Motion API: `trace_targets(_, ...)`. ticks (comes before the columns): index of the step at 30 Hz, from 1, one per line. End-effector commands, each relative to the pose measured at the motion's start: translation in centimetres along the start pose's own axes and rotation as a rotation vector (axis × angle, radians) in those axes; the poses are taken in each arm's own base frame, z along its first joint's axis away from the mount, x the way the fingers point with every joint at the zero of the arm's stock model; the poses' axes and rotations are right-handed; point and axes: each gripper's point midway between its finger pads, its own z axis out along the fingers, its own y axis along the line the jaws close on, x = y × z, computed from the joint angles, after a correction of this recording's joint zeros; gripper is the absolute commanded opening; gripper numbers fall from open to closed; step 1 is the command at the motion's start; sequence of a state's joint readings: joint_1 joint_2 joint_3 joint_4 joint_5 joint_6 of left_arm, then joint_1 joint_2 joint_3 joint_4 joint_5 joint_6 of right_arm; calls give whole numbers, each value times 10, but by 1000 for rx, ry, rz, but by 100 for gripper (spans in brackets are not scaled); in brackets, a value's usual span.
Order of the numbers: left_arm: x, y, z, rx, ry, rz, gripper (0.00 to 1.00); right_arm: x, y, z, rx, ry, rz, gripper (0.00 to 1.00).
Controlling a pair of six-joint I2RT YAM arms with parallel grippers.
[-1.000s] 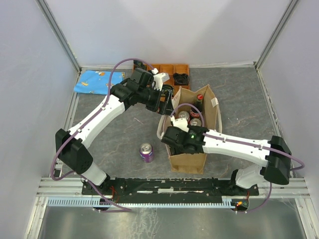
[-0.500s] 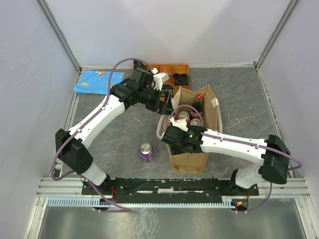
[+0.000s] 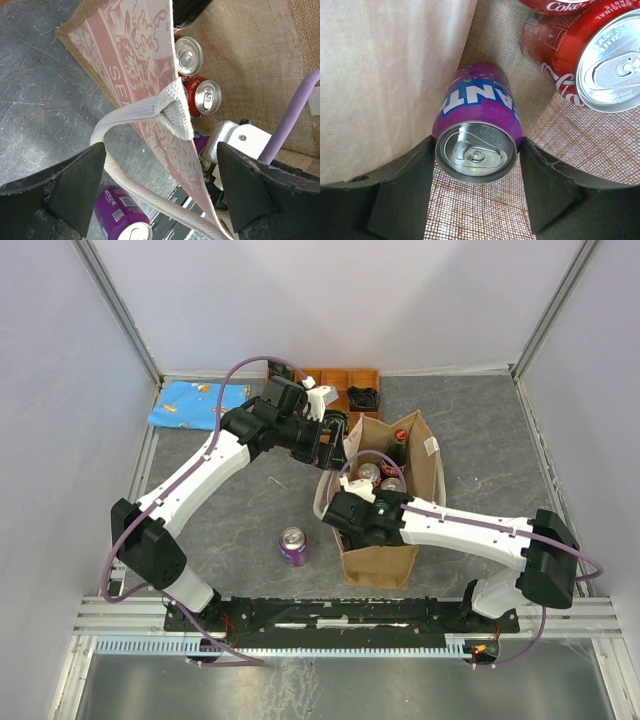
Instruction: Place the beverage into the canvas bag
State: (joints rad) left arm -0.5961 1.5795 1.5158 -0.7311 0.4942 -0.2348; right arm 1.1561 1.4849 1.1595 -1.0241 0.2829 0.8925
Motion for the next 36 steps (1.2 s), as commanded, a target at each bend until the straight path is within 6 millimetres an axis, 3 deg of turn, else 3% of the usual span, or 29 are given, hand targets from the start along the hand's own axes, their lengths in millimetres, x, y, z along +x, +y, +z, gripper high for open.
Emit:
trace_targets(1, -12, -11, -5, 32, -38, 69, 97, 3, 24, 8, -73, 39, -37, 48)
trace_targets(7, -12, -12, -5, 35, -40, 69, 97, -13, 21, -8, -69, -20, -47, 70)
trace_targets(13, -14, -14, -6, 43, -43, 73, 97, -22, 22, -18, -78, -54, -44, 81)
trace_targets(27, -21, -18, -12, 42, -72, 117, 97, -41, 10, -45, -55, -138, -25, 89)
trace_targets(36, -53, -27, -31, 14, -204, 190, 97, -51, 0, -58, -20, -186, -8, 91)
